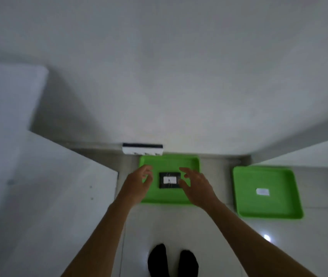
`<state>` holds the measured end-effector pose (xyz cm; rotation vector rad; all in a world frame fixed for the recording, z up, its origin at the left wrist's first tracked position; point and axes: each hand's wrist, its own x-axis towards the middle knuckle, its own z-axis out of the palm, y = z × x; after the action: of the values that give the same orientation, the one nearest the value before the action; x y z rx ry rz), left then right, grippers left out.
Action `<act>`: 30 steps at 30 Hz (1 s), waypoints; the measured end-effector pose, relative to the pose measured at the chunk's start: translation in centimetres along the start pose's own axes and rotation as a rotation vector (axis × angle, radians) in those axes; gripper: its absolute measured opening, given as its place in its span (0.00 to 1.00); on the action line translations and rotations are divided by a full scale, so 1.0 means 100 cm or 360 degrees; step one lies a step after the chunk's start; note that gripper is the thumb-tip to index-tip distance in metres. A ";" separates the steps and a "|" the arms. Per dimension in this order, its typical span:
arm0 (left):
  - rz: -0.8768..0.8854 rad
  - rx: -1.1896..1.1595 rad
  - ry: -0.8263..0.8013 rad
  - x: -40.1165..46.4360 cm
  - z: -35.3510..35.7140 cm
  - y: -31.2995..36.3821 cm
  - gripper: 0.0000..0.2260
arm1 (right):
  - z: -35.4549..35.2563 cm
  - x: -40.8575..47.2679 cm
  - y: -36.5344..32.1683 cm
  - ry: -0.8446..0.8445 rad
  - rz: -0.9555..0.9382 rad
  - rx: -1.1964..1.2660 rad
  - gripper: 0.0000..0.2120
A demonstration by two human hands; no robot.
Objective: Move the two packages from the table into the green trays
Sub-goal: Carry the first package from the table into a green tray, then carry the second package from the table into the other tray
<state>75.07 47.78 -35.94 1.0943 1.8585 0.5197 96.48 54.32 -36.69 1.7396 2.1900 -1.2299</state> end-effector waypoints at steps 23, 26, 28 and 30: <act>0.0188 0.0241 0.0892 -0.468 -0.359 -0.049 0.16 | 0.027 -0.340 -0.430 -0.0105 -0.0916 -0.0150 0.28; 0.0138 0.0263 0.0868 -0.520 -0.397 -0.104 0.16 | 0.079 -0.372 -0.470 -0.0143 -0.0867 -0.0153 0.29; 0.0110 0.0290 0.0863 -0.550 -0.424 -0.135 0.16 | 0.107 -0.390 -0.497 -0.0178 -0.0847 -0.0144 0.29; 0.0087 0.0288 0.0857 -0.573 -0.450 -0.159 0.16 | 0.131 -0.402 -0.520 -0.0190 -0.0831 -0.0127 0.29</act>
<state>41.33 -5.64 3.64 1.2077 2.3832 0.7433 61.20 13.21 2.76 1.0602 2.6661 -1.2673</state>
